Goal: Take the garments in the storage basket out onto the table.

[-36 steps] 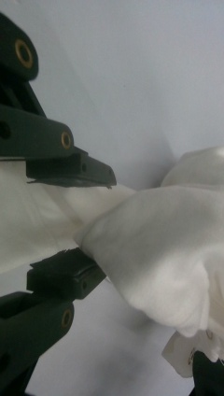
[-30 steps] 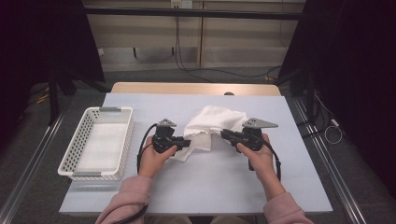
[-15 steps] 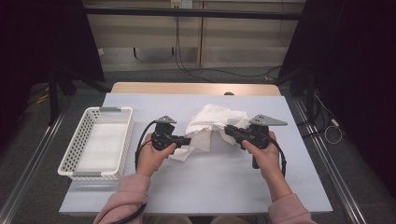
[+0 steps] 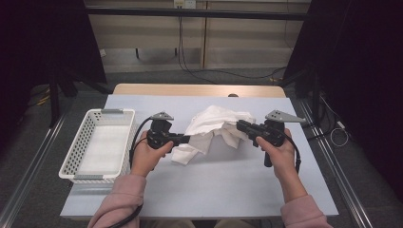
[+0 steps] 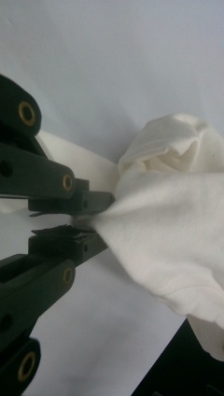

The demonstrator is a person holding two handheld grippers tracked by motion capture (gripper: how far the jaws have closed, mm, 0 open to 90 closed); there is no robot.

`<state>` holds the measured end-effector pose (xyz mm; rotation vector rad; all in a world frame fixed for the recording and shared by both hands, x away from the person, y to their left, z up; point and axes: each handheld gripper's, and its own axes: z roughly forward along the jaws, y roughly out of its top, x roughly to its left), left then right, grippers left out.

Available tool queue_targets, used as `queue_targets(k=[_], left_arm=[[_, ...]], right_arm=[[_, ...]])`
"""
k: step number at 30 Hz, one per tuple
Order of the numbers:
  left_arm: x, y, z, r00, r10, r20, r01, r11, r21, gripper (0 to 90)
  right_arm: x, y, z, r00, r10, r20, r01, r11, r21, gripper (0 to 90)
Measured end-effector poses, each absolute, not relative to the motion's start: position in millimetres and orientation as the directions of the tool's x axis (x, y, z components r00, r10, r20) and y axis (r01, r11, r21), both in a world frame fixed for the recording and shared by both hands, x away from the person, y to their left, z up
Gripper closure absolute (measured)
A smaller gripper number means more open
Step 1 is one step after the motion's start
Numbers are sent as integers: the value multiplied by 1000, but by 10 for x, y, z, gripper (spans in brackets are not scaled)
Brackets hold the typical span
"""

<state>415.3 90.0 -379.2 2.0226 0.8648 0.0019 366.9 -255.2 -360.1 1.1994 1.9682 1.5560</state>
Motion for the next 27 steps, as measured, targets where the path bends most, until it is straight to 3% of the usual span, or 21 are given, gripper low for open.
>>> queue_targets(k=[8, 27], left_arm=[[4161, 950, -3709, 758, 574, -311, 567, -343, 749, 796], [4282, 891, -3932, 751, 563, -344, 580, -315, 751, 690]], right_arm=[[3673, -2613, -3505, -566, 798, 209, 372, 21, 928, 830], [3938, -2621, -3540, -523, 817, 243, 401, -15, 916, 831]])
